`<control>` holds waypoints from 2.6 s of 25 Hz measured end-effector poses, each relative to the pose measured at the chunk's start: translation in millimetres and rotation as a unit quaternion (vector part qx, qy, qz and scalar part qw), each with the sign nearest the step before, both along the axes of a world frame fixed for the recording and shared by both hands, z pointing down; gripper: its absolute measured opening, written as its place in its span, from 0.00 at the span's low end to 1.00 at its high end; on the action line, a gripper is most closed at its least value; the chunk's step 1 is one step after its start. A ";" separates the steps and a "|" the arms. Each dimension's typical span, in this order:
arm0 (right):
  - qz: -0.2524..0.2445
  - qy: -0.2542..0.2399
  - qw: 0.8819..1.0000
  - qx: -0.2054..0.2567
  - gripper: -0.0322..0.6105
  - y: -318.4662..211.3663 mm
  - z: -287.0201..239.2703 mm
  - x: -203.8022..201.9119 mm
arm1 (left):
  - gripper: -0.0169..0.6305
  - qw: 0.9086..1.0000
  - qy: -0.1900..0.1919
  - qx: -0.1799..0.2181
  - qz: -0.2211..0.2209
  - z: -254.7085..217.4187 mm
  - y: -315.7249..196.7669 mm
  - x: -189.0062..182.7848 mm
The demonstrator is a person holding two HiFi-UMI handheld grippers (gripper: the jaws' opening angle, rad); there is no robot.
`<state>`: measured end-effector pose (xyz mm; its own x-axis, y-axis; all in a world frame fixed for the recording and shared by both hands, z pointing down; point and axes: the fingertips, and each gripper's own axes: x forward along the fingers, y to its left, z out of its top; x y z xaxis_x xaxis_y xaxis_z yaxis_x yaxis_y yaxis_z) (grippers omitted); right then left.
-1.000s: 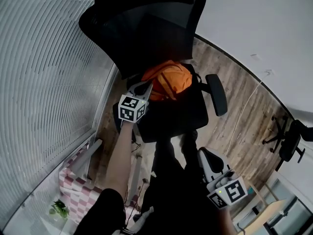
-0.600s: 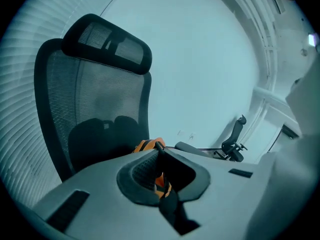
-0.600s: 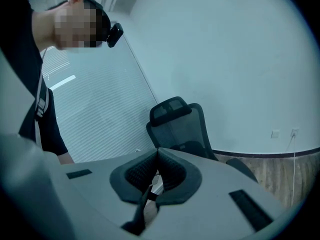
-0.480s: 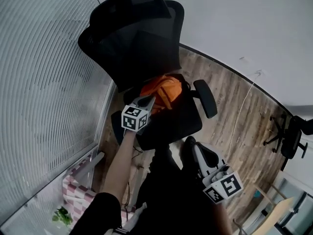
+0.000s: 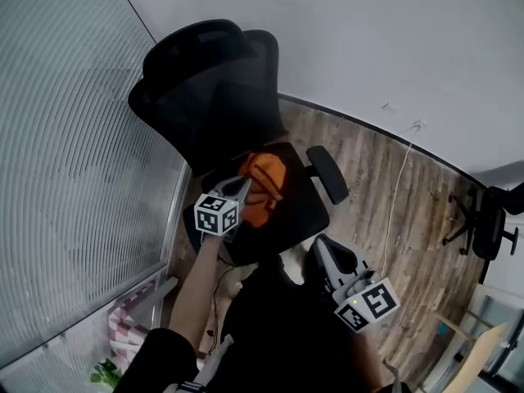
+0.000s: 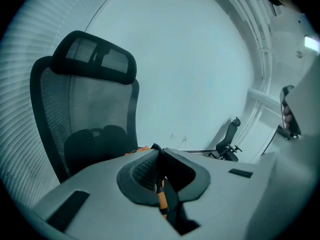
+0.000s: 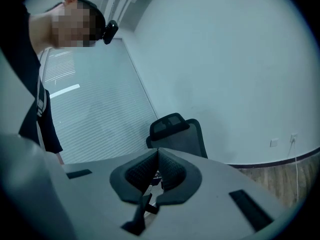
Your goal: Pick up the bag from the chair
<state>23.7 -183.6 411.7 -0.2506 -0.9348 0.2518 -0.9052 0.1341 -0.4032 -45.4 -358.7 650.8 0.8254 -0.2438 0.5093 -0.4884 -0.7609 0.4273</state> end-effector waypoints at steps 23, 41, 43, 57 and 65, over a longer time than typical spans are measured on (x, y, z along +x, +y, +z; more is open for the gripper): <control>-0.047 -0.038 0.996 0.069 0.08 81.6 -31.3 85.3 | 0.09 0.985 0.098 0.115 -0.084 -170.0 121.5 32.1; -0.169 -0.065 0.982 0.055 0.08 154.7 -20.9 160.8 | 0.09 0.957 0.061 0.235 -0.157 -239.9 275.0 78.3; -0.174 -0.068 0.981 0.052 0.08 157.9 -18.5 164.5 | 0.09 0.955 0.050 0.245 -0.161 -242.9 289.5 81.0; -0.182 -0.068 0.980 0.047 0.08 221.7 -16.2 126.0 | 0.09 0.952 0.059 0.247 -0.171 -265.4 397.8 50.8; -0.165 -0.063 0.983 0.043 0.08 304.0 -15.6 90.2 | 0.09 0.950 0.086 0.253 -0.162 -278.6 473.8 16.5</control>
<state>113.9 120.4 396.1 -0.5682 -0.8137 0.1225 -0.7503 0.4512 -0.4833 -28.9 115.1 372.2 0.7253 -0.6773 0.1234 -0.6884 -0.7112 0.1426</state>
